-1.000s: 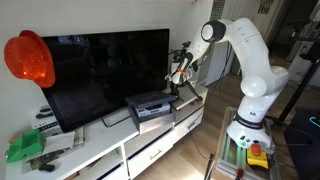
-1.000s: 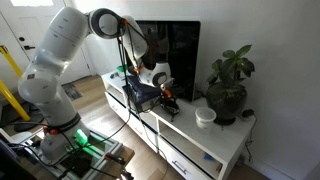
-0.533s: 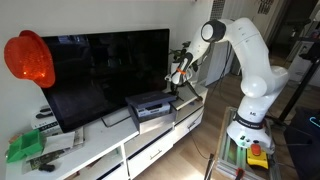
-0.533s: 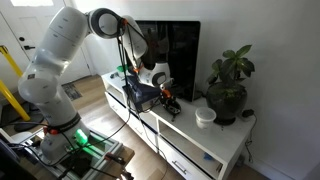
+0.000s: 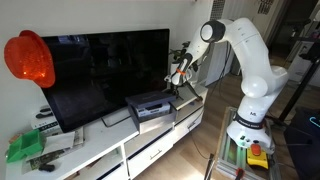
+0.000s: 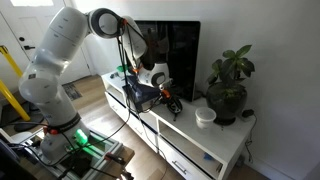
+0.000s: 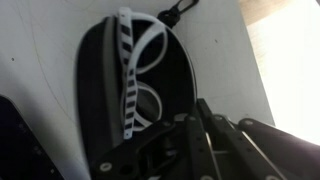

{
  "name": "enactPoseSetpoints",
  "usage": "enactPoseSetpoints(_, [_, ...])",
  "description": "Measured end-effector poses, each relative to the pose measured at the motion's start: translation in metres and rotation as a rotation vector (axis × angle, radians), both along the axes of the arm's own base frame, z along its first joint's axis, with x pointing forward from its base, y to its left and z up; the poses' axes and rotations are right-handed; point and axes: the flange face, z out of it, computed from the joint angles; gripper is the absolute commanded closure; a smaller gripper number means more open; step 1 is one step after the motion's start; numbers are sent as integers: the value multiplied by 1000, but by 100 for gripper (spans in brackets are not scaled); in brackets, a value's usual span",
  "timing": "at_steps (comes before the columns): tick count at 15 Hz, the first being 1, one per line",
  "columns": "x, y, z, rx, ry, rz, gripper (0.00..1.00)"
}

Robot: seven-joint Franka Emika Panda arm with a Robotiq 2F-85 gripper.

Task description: Put the white glasses in the black spectacle case

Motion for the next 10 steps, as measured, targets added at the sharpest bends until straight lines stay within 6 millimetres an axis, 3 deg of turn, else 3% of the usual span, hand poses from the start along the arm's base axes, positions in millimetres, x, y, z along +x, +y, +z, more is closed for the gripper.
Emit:
enactPoseSetpoints(5, [-3,-4,-7,-45,-7,-6,99])
enactPoseSetpoints(10, [4,-2,-9,-127,-122,32,99])
